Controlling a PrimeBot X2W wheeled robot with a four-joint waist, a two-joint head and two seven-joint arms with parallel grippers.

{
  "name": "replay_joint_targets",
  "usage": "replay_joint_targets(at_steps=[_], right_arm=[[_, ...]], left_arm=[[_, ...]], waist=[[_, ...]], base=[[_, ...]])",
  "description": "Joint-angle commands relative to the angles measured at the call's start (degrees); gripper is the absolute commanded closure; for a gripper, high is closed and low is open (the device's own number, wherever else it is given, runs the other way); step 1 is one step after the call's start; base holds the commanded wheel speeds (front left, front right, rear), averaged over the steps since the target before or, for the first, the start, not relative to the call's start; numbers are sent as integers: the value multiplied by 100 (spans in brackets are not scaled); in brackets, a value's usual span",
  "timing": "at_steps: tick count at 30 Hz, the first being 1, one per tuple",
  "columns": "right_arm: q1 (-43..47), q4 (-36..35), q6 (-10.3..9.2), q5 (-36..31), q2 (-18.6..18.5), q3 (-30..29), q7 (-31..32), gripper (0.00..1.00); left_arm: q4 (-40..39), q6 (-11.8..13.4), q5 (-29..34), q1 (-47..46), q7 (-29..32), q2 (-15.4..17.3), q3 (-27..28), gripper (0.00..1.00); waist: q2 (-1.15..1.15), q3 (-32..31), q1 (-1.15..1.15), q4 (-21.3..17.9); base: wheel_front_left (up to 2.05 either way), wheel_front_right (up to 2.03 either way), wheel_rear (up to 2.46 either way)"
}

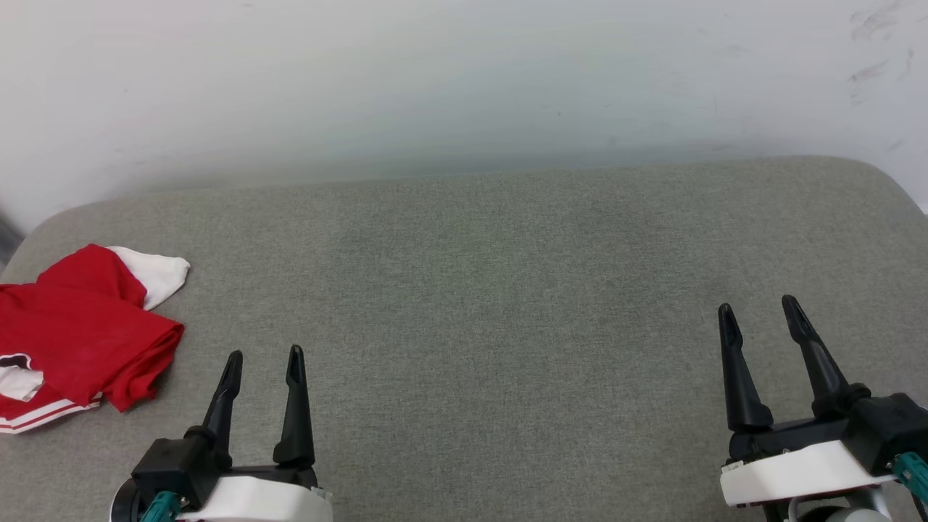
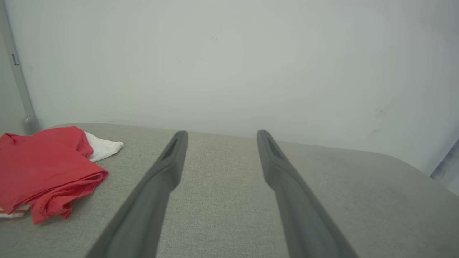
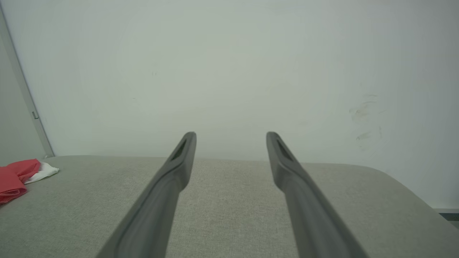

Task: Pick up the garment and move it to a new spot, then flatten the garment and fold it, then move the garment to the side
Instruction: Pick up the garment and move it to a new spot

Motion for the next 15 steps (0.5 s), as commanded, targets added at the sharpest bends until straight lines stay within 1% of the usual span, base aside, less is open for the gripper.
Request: replay_joint_targets(at_steps=[1,4,6,10,15], right_arm=[[56,-3,-2,-51,1,7,-61,0],[100,121,-2,116,1,-36,-86,0],[100,206,-2,239,1,-78,-112,0],[124,308,-2,123,2,-47,-153,0],[146,352,-2,-64,2,0,-206,0]], left_arm=[[26,-100,160,63,-62,-32,70,0],[161,-300,317,101,-87,-114,137,0],[187,-386,438,98,-112,-139,195,0],[254,-499,677,152,-154,-186,244,0],[298,-563,926,186,-203,-210,266,0]], waist=[[0,-3,0,-4],[0,-11,0,-16],[0,-14,0,-21],[0,-18,0,-31],[0,-5,0,-40]], base=[[0,0,0],[0,0,0],[0,0,0],[0,0,0],[0,0,0]])
